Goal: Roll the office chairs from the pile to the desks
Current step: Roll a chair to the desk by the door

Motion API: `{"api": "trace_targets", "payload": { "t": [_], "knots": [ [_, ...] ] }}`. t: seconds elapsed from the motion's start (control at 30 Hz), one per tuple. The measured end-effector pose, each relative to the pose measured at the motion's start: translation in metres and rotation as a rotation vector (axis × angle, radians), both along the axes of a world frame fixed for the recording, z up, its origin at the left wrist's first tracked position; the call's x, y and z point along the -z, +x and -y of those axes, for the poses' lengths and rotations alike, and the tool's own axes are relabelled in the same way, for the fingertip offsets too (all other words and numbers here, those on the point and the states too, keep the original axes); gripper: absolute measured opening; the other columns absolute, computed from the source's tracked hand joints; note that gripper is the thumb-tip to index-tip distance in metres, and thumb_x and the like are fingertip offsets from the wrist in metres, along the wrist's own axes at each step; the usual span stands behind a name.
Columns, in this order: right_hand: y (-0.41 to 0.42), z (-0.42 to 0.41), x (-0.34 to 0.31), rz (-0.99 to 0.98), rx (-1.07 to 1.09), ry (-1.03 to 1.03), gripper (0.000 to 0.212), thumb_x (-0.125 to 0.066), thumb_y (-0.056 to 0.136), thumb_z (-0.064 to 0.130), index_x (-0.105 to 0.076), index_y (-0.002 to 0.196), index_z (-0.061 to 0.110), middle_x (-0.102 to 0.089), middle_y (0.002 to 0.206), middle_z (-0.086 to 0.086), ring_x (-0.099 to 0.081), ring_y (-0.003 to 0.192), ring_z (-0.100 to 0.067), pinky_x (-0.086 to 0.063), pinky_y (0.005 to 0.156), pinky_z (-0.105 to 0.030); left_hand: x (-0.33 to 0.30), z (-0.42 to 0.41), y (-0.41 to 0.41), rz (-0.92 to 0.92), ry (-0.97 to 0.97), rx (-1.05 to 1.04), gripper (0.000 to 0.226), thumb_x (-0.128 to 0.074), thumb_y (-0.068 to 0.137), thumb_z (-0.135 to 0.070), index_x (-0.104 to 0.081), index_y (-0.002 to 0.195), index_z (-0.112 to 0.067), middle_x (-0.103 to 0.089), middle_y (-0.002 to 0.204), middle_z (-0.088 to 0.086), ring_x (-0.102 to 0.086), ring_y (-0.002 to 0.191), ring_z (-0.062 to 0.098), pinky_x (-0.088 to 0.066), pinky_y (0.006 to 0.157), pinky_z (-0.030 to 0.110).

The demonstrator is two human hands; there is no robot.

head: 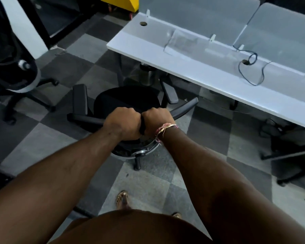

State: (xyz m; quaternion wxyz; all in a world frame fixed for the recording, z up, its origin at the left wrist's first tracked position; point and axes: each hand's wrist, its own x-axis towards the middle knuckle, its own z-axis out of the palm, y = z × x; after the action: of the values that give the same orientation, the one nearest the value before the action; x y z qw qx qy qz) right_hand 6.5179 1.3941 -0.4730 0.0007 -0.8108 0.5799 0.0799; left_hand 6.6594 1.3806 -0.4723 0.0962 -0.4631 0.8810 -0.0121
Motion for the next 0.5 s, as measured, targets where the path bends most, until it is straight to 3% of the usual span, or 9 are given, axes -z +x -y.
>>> {"api": "trace_targets", "payload": {
  "t": [0.37, 0.5],
  "knots": [
    [-0.172, -0.084, -0.004, 0.035, 0.153, -0.049, 0.025, -0.063, 0.078, 0.045, -0.047, 0.07, 0.027, -0.064, 0.075, 0.002, -0.066, 0.069, -0.026, -0.039, 0.057, -0.03, -0.003, -0.058, -0.174, -0.006, -0.029, 0.216, 0.033, -0.056, 0.079, -0.054, -0.056, 0.063, -0.025, -0.05, 0.054, -0.009, -0.048, 0.05, 0.016, -0.038, 0.052, 0.028],
    [-0.226, -0.116, -0.003, 0.033, 0.184, -0.061, 0.022, -0.062, 0.079, 0.044, -0.049, 0.073, 0.027, -0.066, 0.08, 0.0, -0.066, 0.072, -0.026, -0.037, 0.058, -0.03, -0.004, -0.083, -0.229, -0.009, -0.039, 0.278, 0.034, -0.056, 0.08, -0.057, -0.062, 0.068, -0.025, -0.051, 0.056, -0.009, -0.061, 0.057, 0.02, -0.043, 0.055, 0.029]
  ]
}}
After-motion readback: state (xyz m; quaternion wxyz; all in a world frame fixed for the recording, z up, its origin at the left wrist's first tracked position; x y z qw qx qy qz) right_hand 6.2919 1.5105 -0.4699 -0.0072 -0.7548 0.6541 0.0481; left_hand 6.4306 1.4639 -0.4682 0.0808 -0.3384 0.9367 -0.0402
